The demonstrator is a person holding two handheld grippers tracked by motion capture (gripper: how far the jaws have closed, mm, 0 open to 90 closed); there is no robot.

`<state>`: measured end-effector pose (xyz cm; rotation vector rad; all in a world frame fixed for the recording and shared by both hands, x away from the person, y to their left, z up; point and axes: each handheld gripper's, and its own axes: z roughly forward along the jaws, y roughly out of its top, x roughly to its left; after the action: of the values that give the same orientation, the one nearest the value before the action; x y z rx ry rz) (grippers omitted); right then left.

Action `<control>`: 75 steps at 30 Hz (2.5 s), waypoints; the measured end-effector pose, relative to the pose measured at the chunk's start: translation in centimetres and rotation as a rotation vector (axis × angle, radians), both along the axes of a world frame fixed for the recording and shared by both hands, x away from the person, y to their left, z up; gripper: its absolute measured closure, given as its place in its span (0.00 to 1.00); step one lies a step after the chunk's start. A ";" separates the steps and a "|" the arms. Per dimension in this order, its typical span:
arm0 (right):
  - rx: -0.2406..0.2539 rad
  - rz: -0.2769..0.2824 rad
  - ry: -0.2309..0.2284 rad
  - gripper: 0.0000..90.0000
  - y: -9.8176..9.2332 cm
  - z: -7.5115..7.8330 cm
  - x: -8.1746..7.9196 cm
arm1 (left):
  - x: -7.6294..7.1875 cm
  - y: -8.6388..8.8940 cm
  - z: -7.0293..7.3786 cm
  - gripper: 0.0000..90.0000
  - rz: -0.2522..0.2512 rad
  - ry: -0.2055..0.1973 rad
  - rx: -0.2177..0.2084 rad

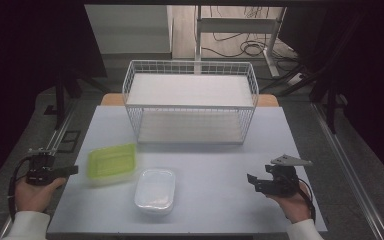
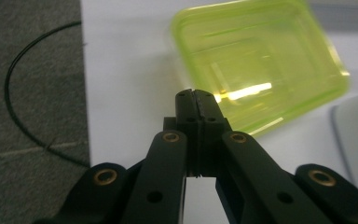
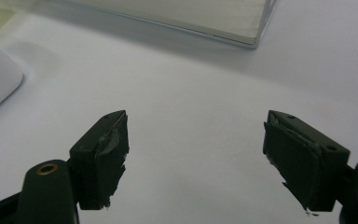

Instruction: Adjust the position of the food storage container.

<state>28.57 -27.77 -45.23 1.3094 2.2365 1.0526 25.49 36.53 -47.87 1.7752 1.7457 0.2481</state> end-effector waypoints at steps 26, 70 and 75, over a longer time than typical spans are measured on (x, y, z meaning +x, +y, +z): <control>-0.030 -0.046 0.004 0.25 -0.6 -0.4 0.2 | 4.6 -0.2 -3.0 1.00 -0.026 0.119 -0.008; -0.058 -0.044 0.027 0.25 -0.7 -0.9 0.4 | 9.3 -9.4 -2.8 1.00 -0.173 0.115 -0.051; -0.062 -0.042 0.031 0.25 -0.6 -1.0 0.4 | 9.9 -11.3 -2.9 1.00 -0.191 0.116 -0.080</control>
<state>28.97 -28.36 -46.18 1.3487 2.2353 0.9469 35.43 25.24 -50.78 1.9147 1.6261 -0.0041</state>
